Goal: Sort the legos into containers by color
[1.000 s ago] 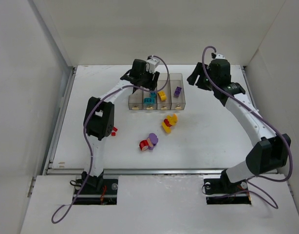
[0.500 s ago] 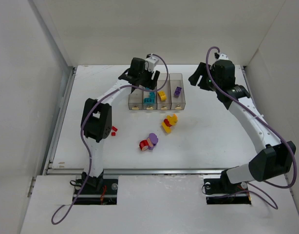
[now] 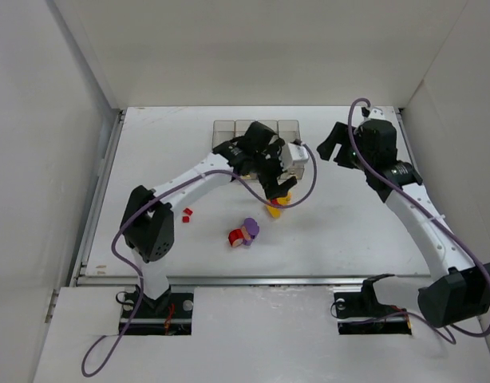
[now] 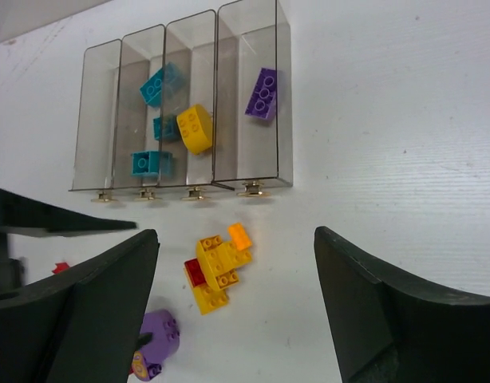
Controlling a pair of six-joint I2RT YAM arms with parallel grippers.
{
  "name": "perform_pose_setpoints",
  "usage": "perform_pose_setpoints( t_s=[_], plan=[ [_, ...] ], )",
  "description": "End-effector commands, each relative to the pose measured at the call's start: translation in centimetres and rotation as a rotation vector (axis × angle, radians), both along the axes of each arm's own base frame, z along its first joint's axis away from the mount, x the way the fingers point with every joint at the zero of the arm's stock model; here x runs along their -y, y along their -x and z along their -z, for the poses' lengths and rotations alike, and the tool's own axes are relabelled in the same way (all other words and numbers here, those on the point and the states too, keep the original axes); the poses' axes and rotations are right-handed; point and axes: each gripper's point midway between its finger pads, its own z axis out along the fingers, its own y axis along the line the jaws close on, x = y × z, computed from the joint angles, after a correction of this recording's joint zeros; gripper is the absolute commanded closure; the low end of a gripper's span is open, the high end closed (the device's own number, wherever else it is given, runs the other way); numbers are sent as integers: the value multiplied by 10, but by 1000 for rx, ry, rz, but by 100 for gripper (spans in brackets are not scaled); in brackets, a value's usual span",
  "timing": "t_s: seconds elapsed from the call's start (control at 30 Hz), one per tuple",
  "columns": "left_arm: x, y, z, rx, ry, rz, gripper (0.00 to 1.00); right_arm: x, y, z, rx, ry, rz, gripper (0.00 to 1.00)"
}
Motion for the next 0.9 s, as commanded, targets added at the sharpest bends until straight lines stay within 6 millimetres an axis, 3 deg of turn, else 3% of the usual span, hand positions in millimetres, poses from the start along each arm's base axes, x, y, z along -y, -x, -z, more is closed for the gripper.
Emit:
perform_pose_setpoints(
  t_s=[0.0,0.17,0.37,0.63,0.87],
  plan=[
    [-5,26,39,-97,-88,68,0,12,6,-22,72,0,29,16],
    [6,40,75,-100,-162,54,0,26,14,-13,61,-10,49,16],
    [0,22,105,-71,-229,-63,0,32,17,-16,71,-15,59,16],
    [-1,7,120,-52,-258,-124,0,32,19,-15,71,-15,59,16],
    [2,12,127,-60,-243,-97,4,32,18,-17,78,-25,63,16]
  ],
)
